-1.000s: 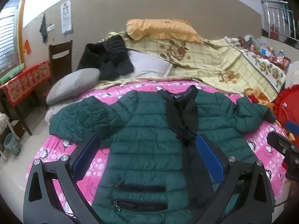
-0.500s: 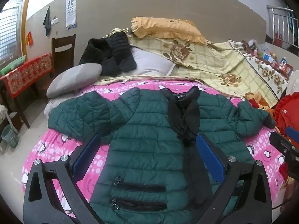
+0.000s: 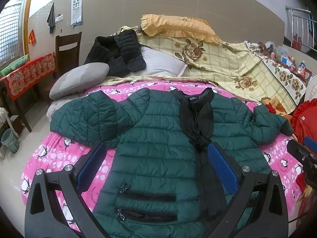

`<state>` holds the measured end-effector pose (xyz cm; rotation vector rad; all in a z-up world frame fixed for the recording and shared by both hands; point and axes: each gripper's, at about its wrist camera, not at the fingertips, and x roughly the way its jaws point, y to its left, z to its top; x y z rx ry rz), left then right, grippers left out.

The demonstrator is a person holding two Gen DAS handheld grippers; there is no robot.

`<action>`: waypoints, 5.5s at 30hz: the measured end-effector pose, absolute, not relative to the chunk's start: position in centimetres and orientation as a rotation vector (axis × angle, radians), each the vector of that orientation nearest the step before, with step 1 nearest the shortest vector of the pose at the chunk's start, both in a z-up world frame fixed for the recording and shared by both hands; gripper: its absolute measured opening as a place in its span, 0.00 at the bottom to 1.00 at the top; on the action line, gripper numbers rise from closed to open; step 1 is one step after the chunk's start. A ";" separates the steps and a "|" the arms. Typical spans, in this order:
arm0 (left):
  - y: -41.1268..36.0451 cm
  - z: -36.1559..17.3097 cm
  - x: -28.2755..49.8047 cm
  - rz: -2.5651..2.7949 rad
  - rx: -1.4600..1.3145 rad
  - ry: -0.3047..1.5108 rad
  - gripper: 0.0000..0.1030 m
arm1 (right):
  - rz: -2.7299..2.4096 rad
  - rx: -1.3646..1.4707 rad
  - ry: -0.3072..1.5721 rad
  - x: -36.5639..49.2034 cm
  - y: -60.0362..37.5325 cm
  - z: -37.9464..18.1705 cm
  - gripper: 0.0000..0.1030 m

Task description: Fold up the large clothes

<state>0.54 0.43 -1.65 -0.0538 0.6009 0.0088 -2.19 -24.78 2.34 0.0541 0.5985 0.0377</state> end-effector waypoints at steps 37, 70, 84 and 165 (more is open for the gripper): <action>0.6 -2.3 1.0 0.043 -0.034 0.597 1.00 | 0.038 0.053 0.624 -1.9 -24.3 1.5 1.00; 0.3 -2.1 1.0 0.038 -0.037 0.597 0.99 | 0.032 0.064 0.632 -1.7 -24.3 1.6 1.00; 1.0 -2.8 1.6 0.060 -0.031 0.604 1.00 | 0.041 0.050 0.649 -0.5 -23.6 1.3 1.00; 43.4 -12.8 17.7 0.343 -0.771 0.693 0.04 | 0.221 0.057 0.844 6.1 -18.3 -3.3 1.00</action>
